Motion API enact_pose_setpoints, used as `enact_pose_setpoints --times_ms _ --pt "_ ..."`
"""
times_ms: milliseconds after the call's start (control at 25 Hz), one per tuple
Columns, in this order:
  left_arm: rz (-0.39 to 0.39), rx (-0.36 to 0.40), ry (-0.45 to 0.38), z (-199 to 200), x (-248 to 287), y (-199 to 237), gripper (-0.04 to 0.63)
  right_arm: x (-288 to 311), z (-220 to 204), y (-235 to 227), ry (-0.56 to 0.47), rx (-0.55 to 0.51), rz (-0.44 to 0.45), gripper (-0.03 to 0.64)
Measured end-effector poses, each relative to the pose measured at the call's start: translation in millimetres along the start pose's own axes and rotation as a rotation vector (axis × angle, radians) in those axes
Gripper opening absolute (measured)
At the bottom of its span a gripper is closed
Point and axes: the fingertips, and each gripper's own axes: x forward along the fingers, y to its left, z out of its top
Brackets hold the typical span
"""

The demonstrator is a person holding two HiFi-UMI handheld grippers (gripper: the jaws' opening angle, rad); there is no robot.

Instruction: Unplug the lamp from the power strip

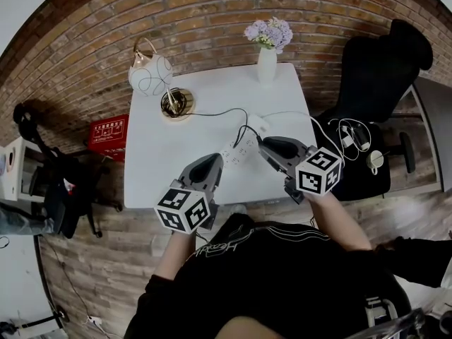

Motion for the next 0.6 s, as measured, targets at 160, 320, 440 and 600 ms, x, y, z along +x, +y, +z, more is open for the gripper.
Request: enact_pose_setpoints --times_ms 160,320,440,600 --pt "-0.001 -0.002 0.000 -0.6 0.3 -0.4 0.002 -0.1 -0.5 2.7 -0.001 0.001 0.000 0.064" --pt "-0.004 0.005 0.000 0.8 1.4 -1.2 0.002 -0.7 1.3 1.9 -0.003 -0.001 -0.005 0.064" --pt "-0.002 0.013 -0.001 2.4 1.3 -0.8 0.002 -0.4 3.2 2.0 -0.006 -0.004 -0.006 0.064" --pt "0.002 0.022 -0.002 2.7 0.9 -0.6 0.002 -1.0 3.4 2.4 -0.010 -0.003 -0.012 0.064"
